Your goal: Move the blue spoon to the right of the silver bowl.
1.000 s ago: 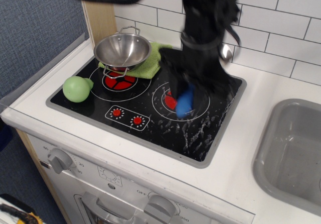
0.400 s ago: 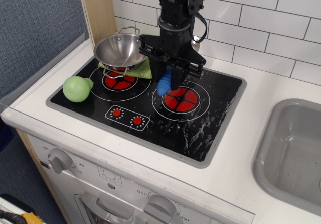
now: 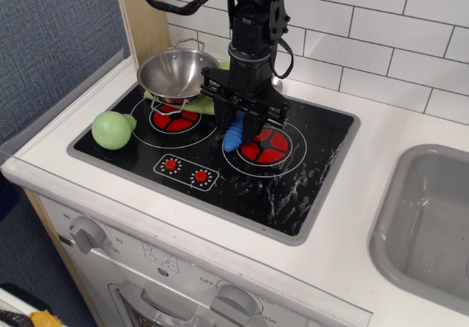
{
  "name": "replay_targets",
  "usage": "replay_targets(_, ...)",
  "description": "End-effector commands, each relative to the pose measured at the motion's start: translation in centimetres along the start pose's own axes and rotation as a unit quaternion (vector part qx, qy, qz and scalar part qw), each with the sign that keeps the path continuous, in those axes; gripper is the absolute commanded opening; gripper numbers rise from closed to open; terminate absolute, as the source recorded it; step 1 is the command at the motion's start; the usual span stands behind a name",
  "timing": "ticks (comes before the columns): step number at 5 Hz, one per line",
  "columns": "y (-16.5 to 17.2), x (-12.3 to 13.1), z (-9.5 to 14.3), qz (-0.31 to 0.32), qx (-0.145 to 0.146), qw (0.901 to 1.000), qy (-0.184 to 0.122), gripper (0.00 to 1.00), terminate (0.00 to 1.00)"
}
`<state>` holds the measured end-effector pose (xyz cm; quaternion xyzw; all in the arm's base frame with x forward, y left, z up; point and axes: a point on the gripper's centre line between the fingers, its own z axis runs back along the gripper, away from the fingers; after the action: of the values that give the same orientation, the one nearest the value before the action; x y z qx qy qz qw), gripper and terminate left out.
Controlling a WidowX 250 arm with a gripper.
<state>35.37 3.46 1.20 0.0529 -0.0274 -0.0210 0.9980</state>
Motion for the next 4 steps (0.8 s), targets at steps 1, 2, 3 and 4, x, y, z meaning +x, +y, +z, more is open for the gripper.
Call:
replay_targets(1,-0.4,-0.1,2.5,-0.028,-0.011,0.9987,-0.040,1.00,0.00)
replay_targets(2,0.0,-0.3,5.8,-0.020,-0.010,0.9964,-0.081,1.00,0.00)
replay_targets(3,0.1,-0.9,7.7,-0.015,-0.025,0.9945,-0.100,1.00,0.00)
replay_targets(4,-0.2,-1.9,8.1,-0.020,-0.032,0.9955,-0.087,1.00,0.00)
